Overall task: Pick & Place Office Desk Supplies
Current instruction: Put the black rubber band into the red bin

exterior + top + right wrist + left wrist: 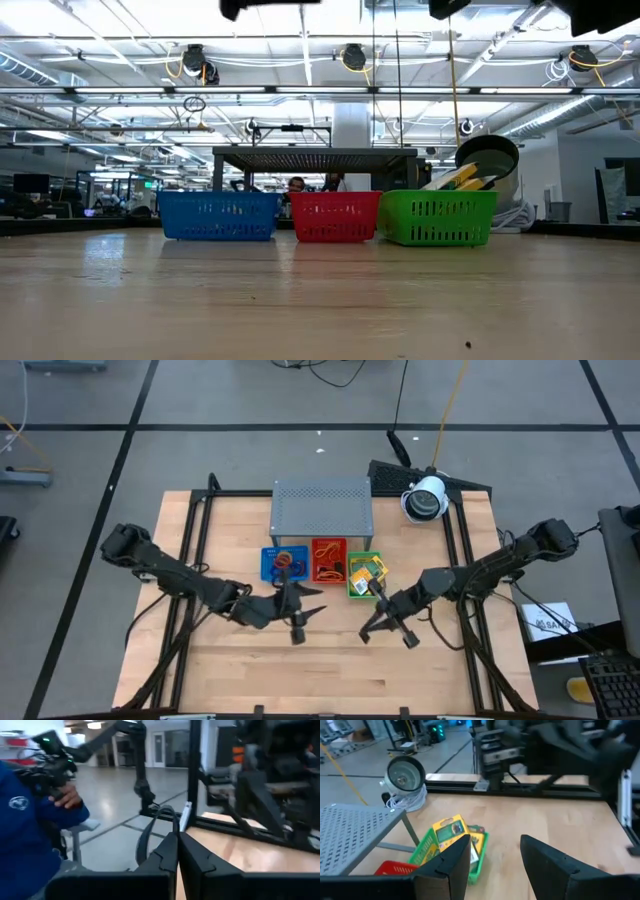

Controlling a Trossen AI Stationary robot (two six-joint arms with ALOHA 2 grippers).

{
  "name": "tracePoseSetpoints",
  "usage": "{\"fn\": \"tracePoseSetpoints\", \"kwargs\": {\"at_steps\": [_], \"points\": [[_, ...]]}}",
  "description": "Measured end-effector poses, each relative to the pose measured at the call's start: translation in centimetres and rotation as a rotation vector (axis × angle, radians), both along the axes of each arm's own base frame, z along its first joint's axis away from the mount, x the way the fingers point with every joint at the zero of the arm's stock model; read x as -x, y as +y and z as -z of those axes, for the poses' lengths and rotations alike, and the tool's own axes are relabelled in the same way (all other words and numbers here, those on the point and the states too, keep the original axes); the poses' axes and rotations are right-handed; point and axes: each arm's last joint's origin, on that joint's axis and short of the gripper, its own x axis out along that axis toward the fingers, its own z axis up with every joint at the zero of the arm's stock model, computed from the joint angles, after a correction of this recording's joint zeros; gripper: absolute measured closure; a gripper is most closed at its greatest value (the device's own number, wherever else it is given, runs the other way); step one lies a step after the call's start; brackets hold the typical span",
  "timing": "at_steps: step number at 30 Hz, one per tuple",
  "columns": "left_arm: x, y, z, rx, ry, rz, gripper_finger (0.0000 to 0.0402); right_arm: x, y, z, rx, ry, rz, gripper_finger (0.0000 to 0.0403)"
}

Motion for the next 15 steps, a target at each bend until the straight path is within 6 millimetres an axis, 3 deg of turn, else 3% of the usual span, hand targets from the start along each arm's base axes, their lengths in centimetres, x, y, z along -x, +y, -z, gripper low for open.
{"fn": "tracePoseSetpoints", "kwargs": {"at_steps": [5,15], "points": [[-2.2,0.7,1.0,0.042,-0.080,-0.004,0.0220,0.1,0.0,-0.6,0.011,-0.074,-0.044,0.0403],[-4.0,0.1,1.7,0.099,-0.205,0.161,0.0220,-0.4,-1.0,-0.6,0.084,-0.104,0.233,0.0403]]}}
